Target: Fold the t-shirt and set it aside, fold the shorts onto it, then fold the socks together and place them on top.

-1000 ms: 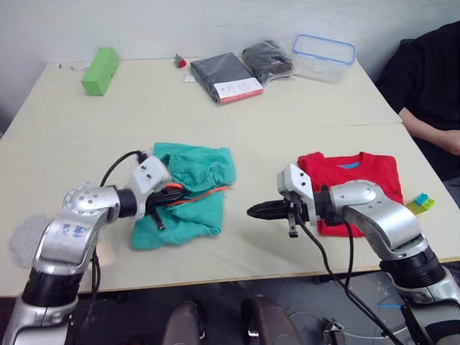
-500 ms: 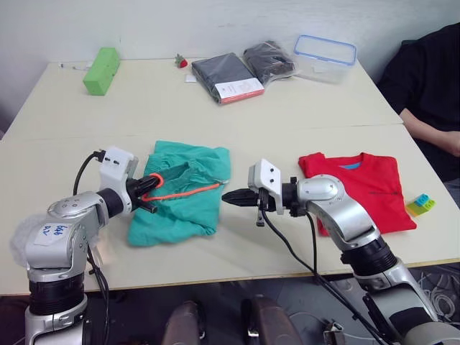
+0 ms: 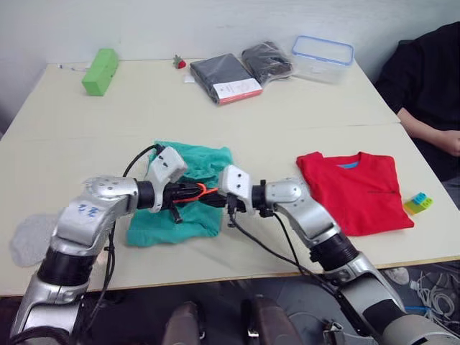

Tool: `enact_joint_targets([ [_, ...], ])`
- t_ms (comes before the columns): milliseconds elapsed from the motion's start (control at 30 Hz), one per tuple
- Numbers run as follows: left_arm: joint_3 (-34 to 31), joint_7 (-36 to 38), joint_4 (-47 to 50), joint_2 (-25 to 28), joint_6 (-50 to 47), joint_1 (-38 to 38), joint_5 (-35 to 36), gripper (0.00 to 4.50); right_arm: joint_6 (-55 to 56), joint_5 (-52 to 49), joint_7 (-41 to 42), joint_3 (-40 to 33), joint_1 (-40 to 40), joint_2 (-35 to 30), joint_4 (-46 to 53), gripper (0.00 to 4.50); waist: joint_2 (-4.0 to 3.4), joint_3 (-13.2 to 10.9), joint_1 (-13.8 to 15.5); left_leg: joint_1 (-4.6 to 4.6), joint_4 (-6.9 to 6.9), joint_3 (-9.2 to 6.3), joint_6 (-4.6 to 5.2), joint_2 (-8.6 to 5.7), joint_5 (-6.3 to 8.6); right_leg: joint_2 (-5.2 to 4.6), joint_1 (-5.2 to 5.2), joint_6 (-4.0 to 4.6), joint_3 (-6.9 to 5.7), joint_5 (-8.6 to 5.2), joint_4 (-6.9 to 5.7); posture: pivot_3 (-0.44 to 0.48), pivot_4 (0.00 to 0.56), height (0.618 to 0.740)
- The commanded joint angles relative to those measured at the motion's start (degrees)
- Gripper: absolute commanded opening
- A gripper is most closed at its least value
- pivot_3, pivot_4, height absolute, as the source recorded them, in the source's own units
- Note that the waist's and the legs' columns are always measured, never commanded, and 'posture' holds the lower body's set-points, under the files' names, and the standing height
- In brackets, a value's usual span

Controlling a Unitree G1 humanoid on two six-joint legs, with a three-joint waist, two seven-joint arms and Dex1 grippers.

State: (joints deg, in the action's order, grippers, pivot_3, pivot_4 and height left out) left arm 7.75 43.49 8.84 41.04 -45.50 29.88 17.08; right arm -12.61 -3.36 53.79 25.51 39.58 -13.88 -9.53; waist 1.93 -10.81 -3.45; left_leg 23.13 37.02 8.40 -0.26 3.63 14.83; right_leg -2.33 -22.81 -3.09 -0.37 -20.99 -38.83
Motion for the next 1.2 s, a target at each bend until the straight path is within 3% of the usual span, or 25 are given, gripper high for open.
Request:
enact_joint_targets([
  [33,-5.87,-1.0,-1.96,2.84,1.75,1.32,-0.88,0.0,1.63,1.77,-1.02,0.14,1.07,0.83,-0.81,0.06,0.0,0.0,0.04,0.06,0.0,0.0,0.0,0.01,0.01,0.0,-0.07,0.02,0.0,-0.01,-0.02,0.0,0.15,0.74],
  [200,-17.97,0.46,0.82,8.83,-1.45,-8.0,2.76,0.0,1.22,2.43,-0.65,0.01,0.47,1.06,-0.65,0.06,0.01,0.0,-1.1,0.14,-0.04,0.03,-0.02,0.04,0.02,-0.01,-0.23,0.03,0.04,-0.02,-0.1,0.0,0.15,0.74],
  [433,-33.06,3.8,4.83,9.53,-6.98,-18.1,12.81,0.0,1.23,3.23,-0.1,0.2,-0.22,0.82,-0.61,0.06,0.05,0.0,-0.97,0.13,0.03,-0.07,-0.01,0.01,0.01,-0.1,-0.15,0.04,-0.09,-0.02,-0.17,0.0,0.15,0.74],
  [600,-37.81,7.21,10.26,10.7,-11.15,-17.03,22.53,0.0,0.97,3.1,0.57,-0.07,-0.51,0.5,0.08,0.06,0.05,0.01,-0.89,0.12,0.0,-0.12,-0.03,0.0,0.01,-0.11,-0.12,0.04,-0.15,-0.02,-0.16,0.0,0.15,0.74],
  [667,-34.96,8.62,13.77,10.92,-11.85,-14.88,25.76,0.0,0.99,3.16,0.61,-0.17,-0.43,0.59,-0.23,0.06,0.06,0.01,-0.7,0.12,0.01,-0.14,-0.02,-0.02,0.02,-0.13,-0.08,0.04,-0.16,-0.02,-0.14,0.0,0.15,0.74],
  [767,-24.83,10.03,16.7,11.0,-9.45,-10.97,24.12,0.0,1.1,3.67,0.23,-0.05,-0.41,0.77,-1.03,0.06,0.06,0.01,-0.66,0.03,-0.03,-0.15,-0.03,-0.05,0.02,-0.14,0.05,0.04,-0.17,-0.02,-0.09,0.0,0.15,0.74],
  [867,-12.5,9.16,13.14,10.25,-4.08,-5.3,15.76,0.0,1.21,4.64,0.12,0.61,-0.78,0.49,-1.12,0.06,0.05,0.01,-0.51,-0.01,-0.03,-0.16,-0.05,-0.06,0.02,-0.11,0.08,0.04,-0.17,-0.02,-0.08,0.0,0.15,0.74],
  [967,-0.3,6.11,1.07,5.81,4.31,2.35,3.82,0.0,1.67,6.0,-0.17,1.51,-1.24,0.27,-1.33,0.06,0.05,0.01,-0.23,-0.01,0.0,-0.13,-0.06,-0.06,0.01,-0.06,0.06,0.05,-0.15,-0.02,-0.07,0.0,0.15,0.74],
  [1067,3.59,1.77,-12.6,-0.85,11.05,8.98,-2.95,0.0,1.7,6.52,-0.4,1.72,-1.62,0.46,-1.46,0.06,0.05,0.0,0.16,0.01,0.05,-0.07,-0.05,-0.04,0.0,0.01,0.01,0.05,-0.09,-0.03,-0.09,0.0,0.15,0.74],
  [1200,2.21,-3.58,-27.0,-6.88,17.22,15.29,-7.4,0.0,1.36,7.63,-0.44,2.46,-2.6,0.12,-1.37,0.06,0.06,0.01,0.15,0.06,0.1,0.02,-0.02,0.01,0.0,0.02,-0.08,0.04,-0.02,-0.03,-0.11,0.0,0.15,0.74],
])
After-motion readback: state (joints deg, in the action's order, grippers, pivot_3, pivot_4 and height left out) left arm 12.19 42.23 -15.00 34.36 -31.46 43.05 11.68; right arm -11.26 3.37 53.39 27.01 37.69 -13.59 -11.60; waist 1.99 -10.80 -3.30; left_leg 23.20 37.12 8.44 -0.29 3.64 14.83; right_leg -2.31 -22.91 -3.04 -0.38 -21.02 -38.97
